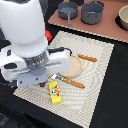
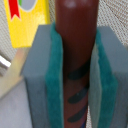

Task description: Interact with the objects in diverse but meaningful ways.

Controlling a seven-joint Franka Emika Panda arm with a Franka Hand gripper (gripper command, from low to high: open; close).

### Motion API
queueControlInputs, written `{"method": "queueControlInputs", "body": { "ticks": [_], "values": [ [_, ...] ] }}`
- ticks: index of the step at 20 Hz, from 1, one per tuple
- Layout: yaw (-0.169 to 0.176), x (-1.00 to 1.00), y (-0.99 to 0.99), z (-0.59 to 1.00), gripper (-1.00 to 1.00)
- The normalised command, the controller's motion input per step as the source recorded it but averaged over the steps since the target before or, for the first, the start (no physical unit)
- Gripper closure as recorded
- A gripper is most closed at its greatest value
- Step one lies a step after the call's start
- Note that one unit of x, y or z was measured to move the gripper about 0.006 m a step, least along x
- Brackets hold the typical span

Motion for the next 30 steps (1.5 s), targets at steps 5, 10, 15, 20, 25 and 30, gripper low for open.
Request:
{"method": "queueControlInputs", "body": {
  "ticks": [5,10,15,20,25,30],
  "values": [
    [0.005,-0.22,-0.40,-0.37,1.00],
    [0.000,-0.32,-0.48,-0.35,1.00],
    [0.001,-0.23,-0.28,-0.12,-1.00],
    [0.000,0.00,-0.02,0.32,-1.00],
    [0.000,0.00,0.00,0.46,-1.00],
    [0.000,0.00,0.00,0.67,-1.00]
  ]
}}
